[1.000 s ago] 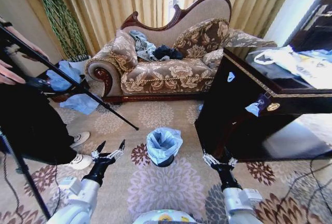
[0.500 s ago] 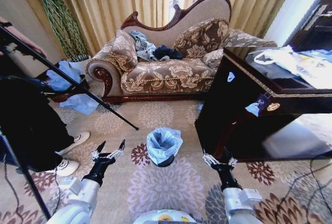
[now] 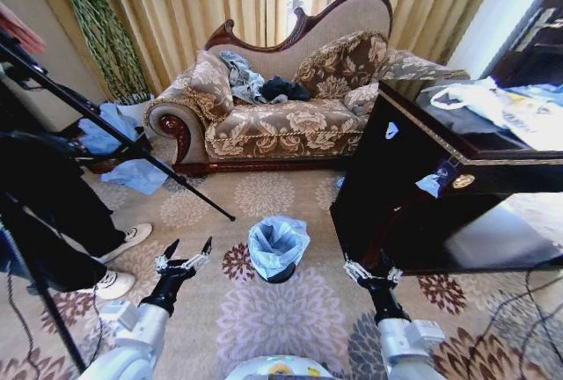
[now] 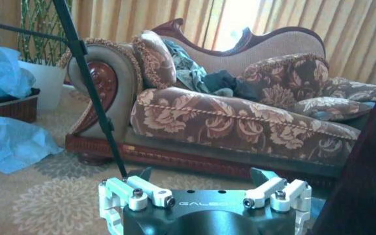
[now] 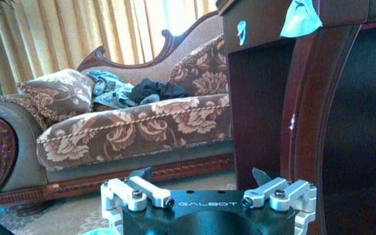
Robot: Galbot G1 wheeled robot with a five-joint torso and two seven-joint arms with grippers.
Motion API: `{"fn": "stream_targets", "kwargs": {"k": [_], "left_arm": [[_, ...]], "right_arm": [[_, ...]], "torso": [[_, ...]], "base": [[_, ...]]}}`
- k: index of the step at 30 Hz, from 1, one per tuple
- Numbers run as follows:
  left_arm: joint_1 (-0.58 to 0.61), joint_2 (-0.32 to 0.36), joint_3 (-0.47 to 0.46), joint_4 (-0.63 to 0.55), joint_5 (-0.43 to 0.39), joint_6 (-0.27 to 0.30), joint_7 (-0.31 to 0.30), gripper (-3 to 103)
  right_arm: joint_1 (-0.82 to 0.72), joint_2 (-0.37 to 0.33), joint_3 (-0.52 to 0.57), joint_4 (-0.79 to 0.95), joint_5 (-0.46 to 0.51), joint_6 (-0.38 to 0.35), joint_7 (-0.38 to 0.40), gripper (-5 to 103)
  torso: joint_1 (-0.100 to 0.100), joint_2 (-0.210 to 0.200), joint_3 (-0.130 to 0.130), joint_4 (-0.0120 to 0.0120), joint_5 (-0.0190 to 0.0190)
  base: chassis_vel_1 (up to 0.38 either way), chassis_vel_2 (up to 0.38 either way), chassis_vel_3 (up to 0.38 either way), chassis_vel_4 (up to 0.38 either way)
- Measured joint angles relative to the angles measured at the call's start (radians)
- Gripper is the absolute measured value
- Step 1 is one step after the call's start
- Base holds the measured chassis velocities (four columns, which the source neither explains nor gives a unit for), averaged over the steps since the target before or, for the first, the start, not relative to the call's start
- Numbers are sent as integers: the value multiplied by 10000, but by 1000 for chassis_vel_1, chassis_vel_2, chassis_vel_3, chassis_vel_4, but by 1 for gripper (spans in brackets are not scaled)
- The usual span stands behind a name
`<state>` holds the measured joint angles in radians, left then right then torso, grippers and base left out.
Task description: Place a garbage bag over the trash bin.
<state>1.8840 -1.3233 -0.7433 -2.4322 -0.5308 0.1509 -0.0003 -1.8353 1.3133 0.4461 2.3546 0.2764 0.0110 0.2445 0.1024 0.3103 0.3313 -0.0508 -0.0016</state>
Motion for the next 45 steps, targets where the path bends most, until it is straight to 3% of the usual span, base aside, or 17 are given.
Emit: {"fn": "stream_targets", "kwargs": {"k": [45], "left_arm": [[1, 0, 0, 0, 0, 0, 0, 100]], "right_arm": [[0, 0, -1, -1, 0, -1, -1, 100]], "torso": [[0, 0, 0, 0, 0]], "base": [[0, 0, 0, 0]]}}
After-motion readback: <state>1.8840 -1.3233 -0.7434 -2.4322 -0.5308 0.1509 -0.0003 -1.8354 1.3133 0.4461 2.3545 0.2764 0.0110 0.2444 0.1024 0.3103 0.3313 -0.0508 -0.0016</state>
